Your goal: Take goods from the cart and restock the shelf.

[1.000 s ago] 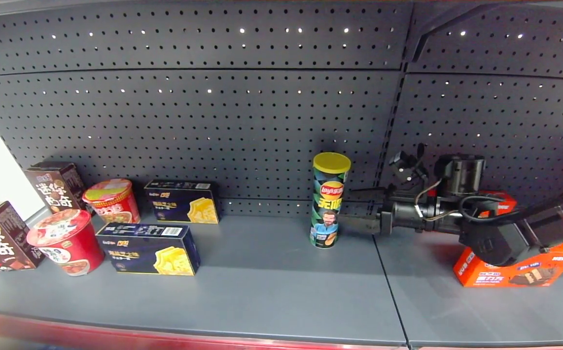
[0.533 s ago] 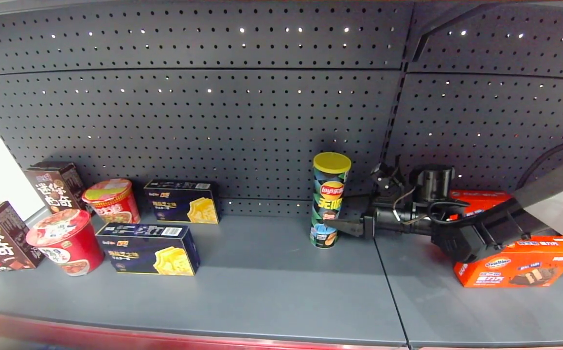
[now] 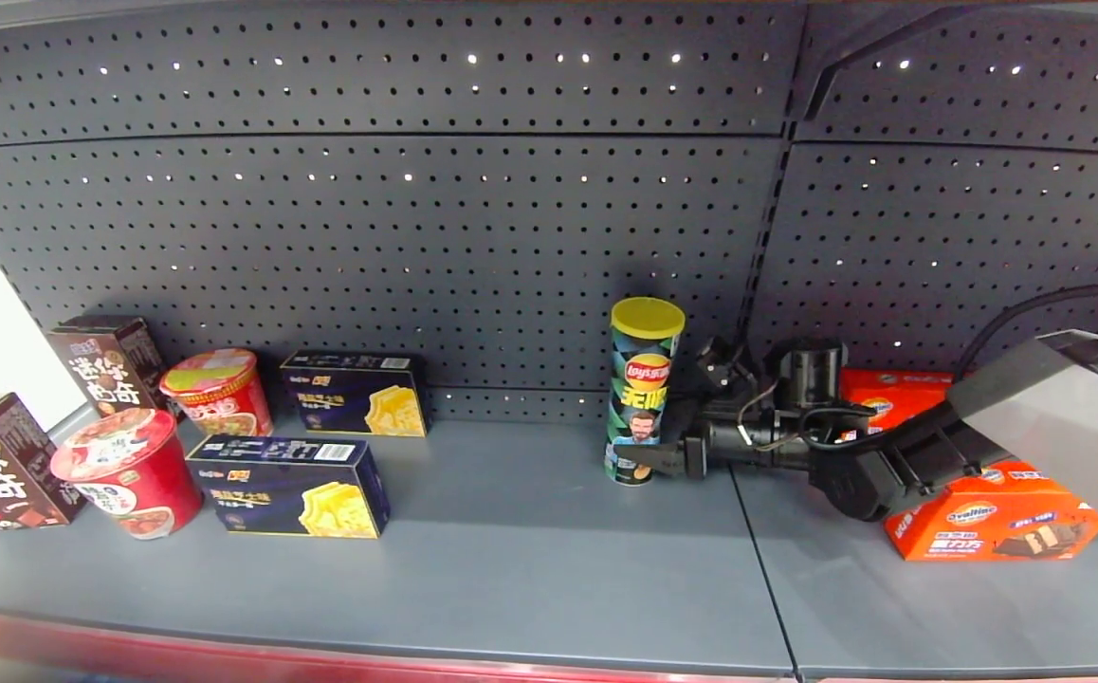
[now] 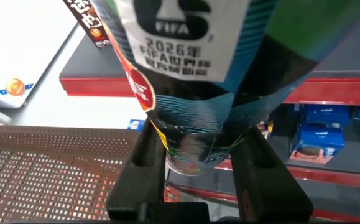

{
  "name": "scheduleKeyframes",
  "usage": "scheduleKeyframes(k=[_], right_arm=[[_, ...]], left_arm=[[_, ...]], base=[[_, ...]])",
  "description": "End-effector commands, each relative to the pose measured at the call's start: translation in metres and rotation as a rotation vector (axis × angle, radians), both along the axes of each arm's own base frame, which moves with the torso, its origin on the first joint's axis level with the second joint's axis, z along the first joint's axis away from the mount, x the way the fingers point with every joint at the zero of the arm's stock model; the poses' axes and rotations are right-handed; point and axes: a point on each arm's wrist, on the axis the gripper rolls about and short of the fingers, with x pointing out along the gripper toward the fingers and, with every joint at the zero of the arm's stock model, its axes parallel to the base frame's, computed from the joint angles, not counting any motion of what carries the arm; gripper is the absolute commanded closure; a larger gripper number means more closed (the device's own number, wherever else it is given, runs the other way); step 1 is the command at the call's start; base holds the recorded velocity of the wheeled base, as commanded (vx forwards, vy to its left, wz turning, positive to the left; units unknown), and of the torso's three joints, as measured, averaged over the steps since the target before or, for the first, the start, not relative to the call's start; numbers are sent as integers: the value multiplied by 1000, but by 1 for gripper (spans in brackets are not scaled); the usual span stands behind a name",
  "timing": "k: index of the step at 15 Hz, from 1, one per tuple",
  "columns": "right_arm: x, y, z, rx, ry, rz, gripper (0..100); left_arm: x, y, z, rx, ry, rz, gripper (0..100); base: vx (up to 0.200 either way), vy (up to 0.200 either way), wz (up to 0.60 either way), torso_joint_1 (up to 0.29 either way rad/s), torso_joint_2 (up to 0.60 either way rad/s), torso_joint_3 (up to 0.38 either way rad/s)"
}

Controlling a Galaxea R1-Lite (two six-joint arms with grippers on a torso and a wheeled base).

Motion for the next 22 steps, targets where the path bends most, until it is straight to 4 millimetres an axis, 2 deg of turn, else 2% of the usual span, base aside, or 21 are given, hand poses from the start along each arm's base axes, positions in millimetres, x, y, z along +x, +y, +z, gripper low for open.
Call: scheduleKeyframes(k=[1, 4, 5, 12, 14, 16, 18, 19, 22], right_arm=[[1, 2, -4, -3, 6, 4, 0], [3, -1, -7, -5, 11, -5, 0], [4, -2, -7, -5, 9, -6, 100], [3, 2, -7, -5, 8, 0, 100], [-6, 0, 10, 5, -20, 1, 100], [-24, -5, 27, 10, -33, 6, 100], [-48, -10, 36, 4, -21, 16, 100], [-73, -14, 43, 3, -19, 23, 100], [-114, -21, 53, -11, -25, -12, 100]], left_arm=[[-1, 0, -1, -1, -3, 1, 100], [-2, 0, -2, -1, -6, 4, 100], [-2, 0, -3, 0, -3, 4, 100], [-2, 0, -4, 0, -2, 4, 100], [-1, 0, -5, 0, 4, 4, 100], [-1, 0, -7, 3, 11, 3, 100], [-1, 0, -8, 2, 8, 3, 100], [-3, 0, -8, 1, -4, 3, 100], [-8, 1, -11, -2, -35, 2, 100]], base=[[0, 0, 0, 0, 0, 0], [0, 0, 0, 0, 0, 0], [0, 0, 0, 0, 0, 0], [0, 0, 0, 0, 0, 0], [0, 0, 0, 0, 0, 0], [0, 0, 0, 0, 0, 0], [0, 0, 0, 0, 0, 0], [0, 0, 0, 0, 0, 0], [0, 0, 0, 0, 0, 0]])
